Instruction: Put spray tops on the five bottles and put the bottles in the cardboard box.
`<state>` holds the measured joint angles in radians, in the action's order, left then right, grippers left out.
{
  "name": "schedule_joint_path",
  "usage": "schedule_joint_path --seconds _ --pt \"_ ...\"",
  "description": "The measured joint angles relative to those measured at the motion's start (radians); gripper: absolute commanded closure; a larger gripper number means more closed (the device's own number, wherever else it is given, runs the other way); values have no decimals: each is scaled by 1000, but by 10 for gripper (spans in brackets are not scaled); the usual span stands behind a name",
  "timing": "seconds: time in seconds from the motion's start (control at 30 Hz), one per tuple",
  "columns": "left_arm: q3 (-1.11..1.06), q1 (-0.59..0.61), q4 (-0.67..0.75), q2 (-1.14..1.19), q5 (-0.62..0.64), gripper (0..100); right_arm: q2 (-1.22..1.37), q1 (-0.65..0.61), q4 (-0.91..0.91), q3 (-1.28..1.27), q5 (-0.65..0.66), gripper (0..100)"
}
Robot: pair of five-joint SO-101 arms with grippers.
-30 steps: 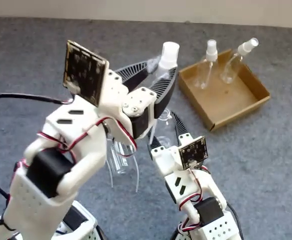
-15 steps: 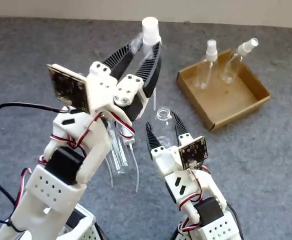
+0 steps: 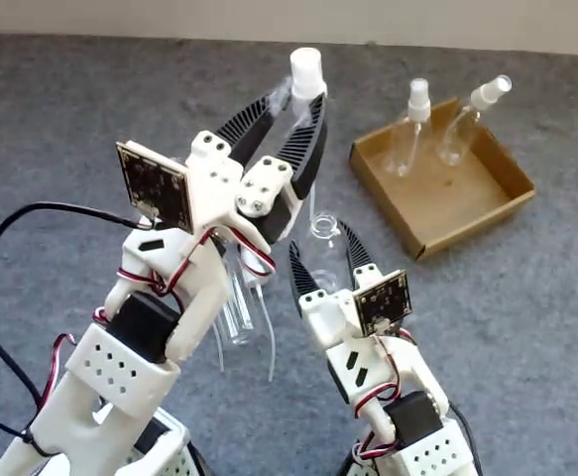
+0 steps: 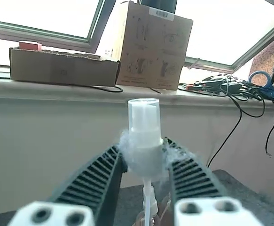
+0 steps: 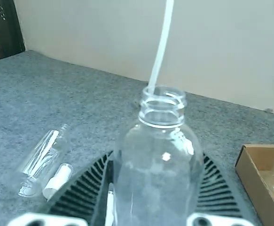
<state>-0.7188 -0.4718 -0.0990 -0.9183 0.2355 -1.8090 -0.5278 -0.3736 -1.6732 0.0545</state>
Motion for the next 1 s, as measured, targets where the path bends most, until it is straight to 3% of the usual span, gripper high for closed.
schedule_joint_path --seconds 1.0 --pt "-11 -51 28 -87 0 995 0 0 0 0 0 826"
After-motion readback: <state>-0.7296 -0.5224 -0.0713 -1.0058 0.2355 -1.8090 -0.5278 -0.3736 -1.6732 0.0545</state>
